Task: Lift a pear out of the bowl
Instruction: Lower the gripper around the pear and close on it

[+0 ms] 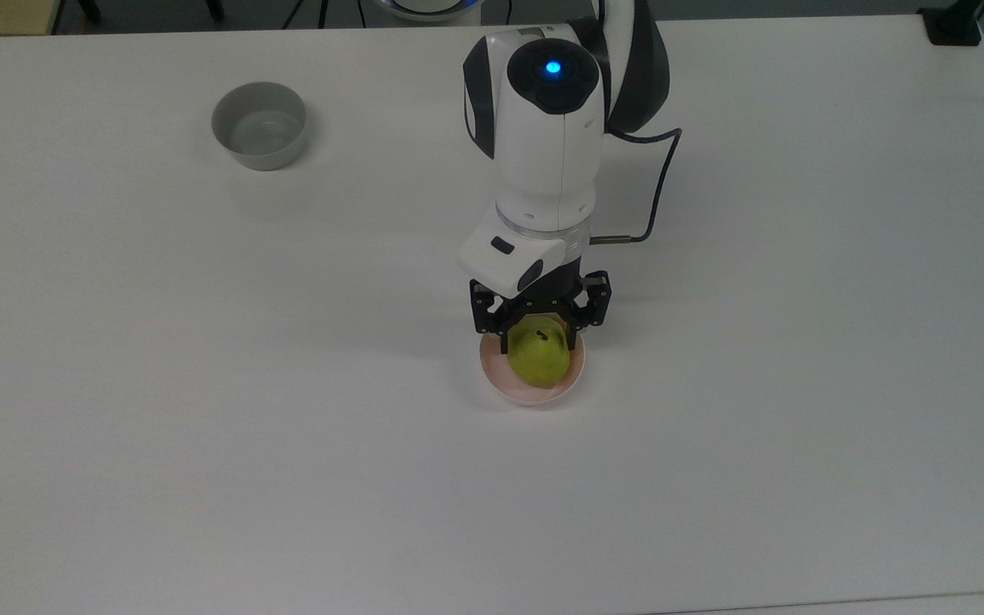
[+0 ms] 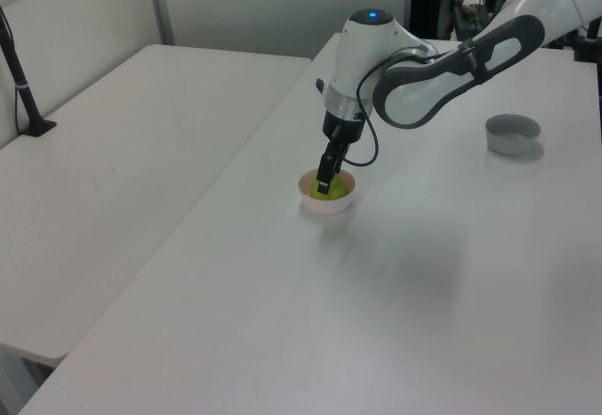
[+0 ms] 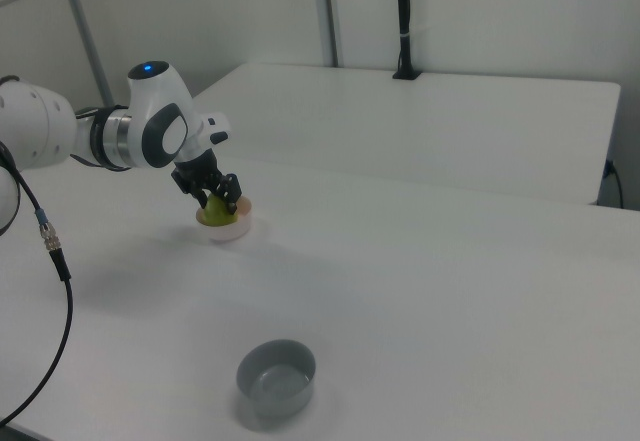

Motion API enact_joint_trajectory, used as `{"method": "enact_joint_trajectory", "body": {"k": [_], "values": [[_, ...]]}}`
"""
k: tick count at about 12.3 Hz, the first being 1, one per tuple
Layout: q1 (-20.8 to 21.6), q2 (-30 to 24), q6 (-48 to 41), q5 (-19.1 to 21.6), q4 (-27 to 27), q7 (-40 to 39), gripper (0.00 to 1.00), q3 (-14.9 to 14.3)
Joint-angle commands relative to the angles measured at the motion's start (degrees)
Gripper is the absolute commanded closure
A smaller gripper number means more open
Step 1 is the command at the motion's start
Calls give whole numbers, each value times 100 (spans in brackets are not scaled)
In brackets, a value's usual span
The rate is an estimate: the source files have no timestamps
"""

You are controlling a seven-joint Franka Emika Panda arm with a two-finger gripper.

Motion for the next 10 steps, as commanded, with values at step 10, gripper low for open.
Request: {"method": "enact_joint_trajectory", "body": {"k": [10], "values": [[-76,-444,20,-51,80,118,100,-49]]}}
